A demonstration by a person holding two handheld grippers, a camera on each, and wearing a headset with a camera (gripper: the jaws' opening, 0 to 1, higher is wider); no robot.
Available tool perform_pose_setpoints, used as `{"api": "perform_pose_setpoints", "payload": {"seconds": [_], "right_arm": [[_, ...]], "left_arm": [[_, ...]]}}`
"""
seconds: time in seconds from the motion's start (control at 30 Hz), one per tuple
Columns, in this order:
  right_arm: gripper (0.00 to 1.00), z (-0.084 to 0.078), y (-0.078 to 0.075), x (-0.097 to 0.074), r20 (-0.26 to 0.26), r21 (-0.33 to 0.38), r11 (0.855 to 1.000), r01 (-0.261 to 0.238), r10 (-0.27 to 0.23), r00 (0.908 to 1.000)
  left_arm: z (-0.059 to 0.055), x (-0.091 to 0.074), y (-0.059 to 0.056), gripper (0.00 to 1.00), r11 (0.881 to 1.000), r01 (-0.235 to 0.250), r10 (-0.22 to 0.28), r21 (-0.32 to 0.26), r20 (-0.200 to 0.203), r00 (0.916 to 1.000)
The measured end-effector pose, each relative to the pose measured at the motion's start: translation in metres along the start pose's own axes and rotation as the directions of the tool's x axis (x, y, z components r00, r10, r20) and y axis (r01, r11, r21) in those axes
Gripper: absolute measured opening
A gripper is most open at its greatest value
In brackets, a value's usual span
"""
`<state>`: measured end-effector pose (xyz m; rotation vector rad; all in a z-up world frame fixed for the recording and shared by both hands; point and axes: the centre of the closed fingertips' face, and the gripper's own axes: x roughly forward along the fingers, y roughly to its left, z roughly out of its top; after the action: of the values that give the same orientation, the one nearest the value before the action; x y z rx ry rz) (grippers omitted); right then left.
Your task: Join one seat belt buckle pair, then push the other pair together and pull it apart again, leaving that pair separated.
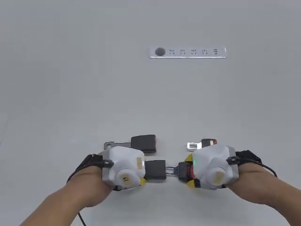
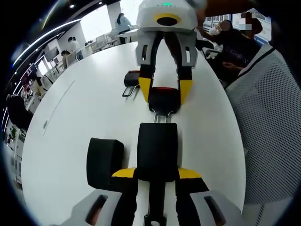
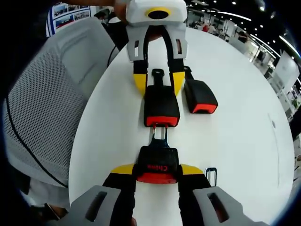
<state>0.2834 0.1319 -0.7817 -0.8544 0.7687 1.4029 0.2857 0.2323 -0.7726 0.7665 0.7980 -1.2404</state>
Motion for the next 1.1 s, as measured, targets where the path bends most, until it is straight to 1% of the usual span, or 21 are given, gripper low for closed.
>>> {"api": "perform_pose_setpoints", "payload": {"seconds": [0.17, 0.2, 0.27, 0.4, 0.5, 0.6, 0.7, 0.83, 0.97, 1.1], "right_arm": [[0.31, 0.009, 0.001, 0.005, 0.004, -0.014, 1.000, 0.003, -0.003, 1.0000], [0.31, 0.010, -0.001, 0.001, -0.002, -0.015, 1.000, 0.007, -0.007, 1.0000], [0.31, 0.009, -0.003, 0.003, 0.003, -0.004, 1.000, 0.007, -0.007, 1.0000], [0.30, 0.010, -0.002, 0.002, 0.003, 0.005, 1.000, 0.010, -0.010, 0.9999], [0.30, 0.013, -0.003, 0.003, 0.004, 0.007, 1.000, 0.030, -0.030, 0.9995], [0.29, 0.012, -0.004, 0.003, 0.004, 0.014, 0.999, 0.037, -0.037, 0.9993], [0.29, 0.012, -0.004, 0.004, 0.008, 0.037, 0.999, 0.028, -0.028, 0.9996], [0.29, 0.013, -0.002, 0.003, 0.004, 0.032, 0.999, 0.023, -0.023, 0.9997], [0.29, 0.015, -0.003, 0.004, -0.006, 0.011, 1.000, 0.019, -0.019, 0.9998], [0.29, 0.017, -0.003, 0.007, -0.007, 0.004, 1.000, 0.020, -0.020, 0.9998]], "left_arm": [[-0.001, 0.001, 0.000, 0.32, 1.000, 0.003, -0.002, 0.009, -0.007, 1.0000], [-0.002, 0.002, 0.000, 0.32, 1.000, 0.003, -0.003, 0.004, -0.010, 1.0000], [-0.002, 0.002, 0.000, 0.32, 1.000, 0.003, -0.003, -0.002, -0.006, 1.0000], [-0.001, 0.002, 0.000, 0.31, 1.000, 0.001, -0.001, 0.005, -0.002, 1.0000], [-0.002, 0.002, 0.000, 0.31, 1.000, 0.004, -0.004, -0.003, 0.008, 1.0000], [-0.001, 0.002, 0.000, 0.31, 1.000, 0.007, -0.007, -0.002, 0.013, 0.9999], [0.000, 0.003, -0.001, 0.30, 1.000, 0.013, -0.013, -0.003, 0.013, 0.9998], [0.001, 0.003, -0.001, 0.30, 1.000, 0.020, -0.020, -0.001, 0.013, 0.9997], [0.001, 0.002, -0.002, 0.30, 1.000, 0.025, -0.025, 0.003, 0.012, 0.9996], [0.001, 0.002, -0.002, 0.30, 1.000, 0.026, -0.026, 0.008, 0.009, 0.9996]]}}
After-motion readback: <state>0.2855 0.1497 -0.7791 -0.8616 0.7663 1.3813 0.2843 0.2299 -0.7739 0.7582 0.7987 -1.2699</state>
